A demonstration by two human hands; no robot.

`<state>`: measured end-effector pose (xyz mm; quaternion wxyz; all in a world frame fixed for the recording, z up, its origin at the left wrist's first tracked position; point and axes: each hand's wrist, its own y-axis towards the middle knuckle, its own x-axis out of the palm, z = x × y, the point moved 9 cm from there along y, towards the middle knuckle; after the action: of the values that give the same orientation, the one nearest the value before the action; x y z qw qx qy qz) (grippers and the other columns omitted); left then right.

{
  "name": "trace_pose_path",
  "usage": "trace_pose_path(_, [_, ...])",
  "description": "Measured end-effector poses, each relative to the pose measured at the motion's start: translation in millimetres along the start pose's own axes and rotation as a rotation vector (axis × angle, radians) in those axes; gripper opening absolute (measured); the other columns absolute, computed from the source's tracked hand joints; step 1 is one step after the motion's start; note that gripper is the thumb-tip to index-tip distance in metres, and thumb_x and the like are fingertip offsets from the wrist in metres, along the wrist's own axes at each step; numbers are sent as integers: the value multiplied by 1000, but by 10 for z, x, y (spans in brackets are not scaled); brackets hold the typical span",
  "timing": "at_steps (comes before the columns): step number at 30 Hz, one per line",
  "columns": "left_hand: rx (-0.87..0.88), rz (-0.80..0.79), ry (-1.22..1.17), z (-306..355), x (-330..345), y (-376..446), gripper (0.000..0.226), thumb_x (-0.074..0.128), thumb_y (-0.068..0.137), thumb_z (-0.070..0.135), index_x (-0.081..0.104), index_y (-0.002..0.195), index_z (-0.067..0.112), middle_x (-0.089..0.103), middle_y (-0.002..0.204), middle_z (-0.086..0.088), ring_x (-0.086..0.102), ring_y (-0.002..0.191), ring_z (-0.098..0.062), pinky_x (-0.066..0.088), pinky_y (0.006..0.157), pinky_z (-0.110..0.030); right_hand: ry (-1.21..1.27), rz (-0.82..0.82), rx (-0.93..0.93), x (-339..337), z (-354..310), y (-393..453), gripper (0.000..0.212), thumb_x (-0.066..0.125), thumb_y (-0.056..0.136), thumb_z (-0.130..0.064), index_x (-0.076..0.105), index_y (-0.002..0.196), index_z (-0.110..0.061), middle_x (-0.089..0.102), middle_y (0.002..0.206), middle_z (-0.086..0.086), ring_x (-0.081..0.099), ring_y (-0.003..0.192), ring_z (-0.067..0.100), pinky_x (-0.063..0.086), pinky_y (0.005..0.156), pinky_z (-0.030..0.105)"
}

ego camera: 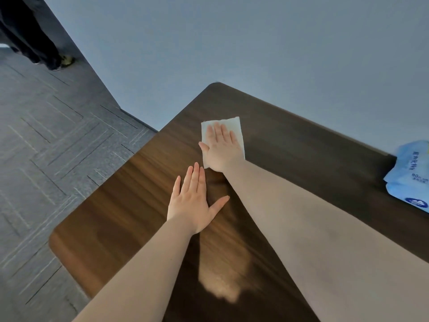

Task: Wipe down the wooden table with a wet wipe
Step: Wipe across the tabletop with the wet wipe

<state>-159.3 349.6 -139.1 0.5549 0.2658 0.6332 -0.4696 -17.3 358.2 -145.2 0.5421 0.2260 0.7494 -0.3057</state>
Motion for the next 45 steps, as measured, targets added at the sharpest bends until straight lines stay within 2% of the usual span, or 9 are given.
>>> trace_pose_path(3, [0, 11, -8, -4, 8, 21, 97, -1, 74, 78, -12, 148, 16, -15, 158, 0, -15, 144, -18, -4, 119, -43, -37, 22, -57, -14, -190, 183, 61, 8, 100, -46, -5, 151, -15, -7, 160, 7, -7, 147, 23, -3, 119, 40])
trace_pose_path(8, [1, 12, -17, -10, 13, 13, 98, -3, 72, 78, -13, 147, 17, -16, 158, 0, -16, 144, -18, -3, 119, -43, -38, 24, -85, -1, -148, 153, 60, 7, 100, -47, -4, 151, -17, -6, 161, 5, -7, 147, 21, -4, 118, 39])
trace_pose_path(15, [8, -45, 17, 7, 13, 1, 93, 6, 80, 76, -12, 148, 15, -15, 158, -3, -14, 145, -19, -4, 118, -40, 46, 24, 89, 4, 460, -391, 59, 8, 99, -49, -3, 151, -21, -7, 161, -1, -8, 147, 15, -8, 116, 36])
trace_pose_path(18, [114, -20, 79, 172, -44, -28, 88, 4, 83, 71, -9, 149, 14, -12, 159, -2, -10, 145, -17, -1, 118, -37, 69, 23, 212, -19, 899, -781, 59, 7, 100, -48, -3, 151, -20, -7, 161, -1, -7, 147, 16, -6, 118, 37])
trace_pose_path(26, [398, 6, 54, 1500, -122, -106, 83, 8, 87, 67, -7, 149, 14, -10, 159, 0, -9, 145, -13, -1, 118, -35, 32, 27, 528, 5, 2225, -2107, 59, 2, 98, -47, -14, 149, -21, -15, 159, 0, -12, 146, 15, -9, 118, 35])
trace_pose_path(31, [578, -60, 82, 2447, 17, -293, 79, 10, 90, 65, -9, 148, 14, -11, 159, -1, -11, 145, -13, -3, 117, -34, -17, 64, 668, -29, 2952, -3023, 61, 1, 98, -48, -7, 150, -17, -7, 161, 2, -7, 147, 14, -12, 116, 31])
trace_pose_path(40, [845, -110, 154, 3983, 276, -834, 79, 11, 91, 65, -9, 149, 15, -13, 158, 0, -13, 144, -12, -6, 115, -33, 91, 47, 917, 54, 4088, -4527, 61, 2, 98, -48, -11, 149, -19, -13, 160, 1, -10, 146, 15, -10, 115, 32])
trace_pose_path(45, [962, -126, 182, 4762, 469, -1237, 79, 12, 90, 65, -10, 149, 16, -14, 158, 2, -13, 144, -10, -8, 114, -31, 128, 89, 1038, 95, 4651, -5360, 61, 3, 98, -48, -8, 150, -19, -9, 160, 0, -9, 147, 14, -8, 117, 33])
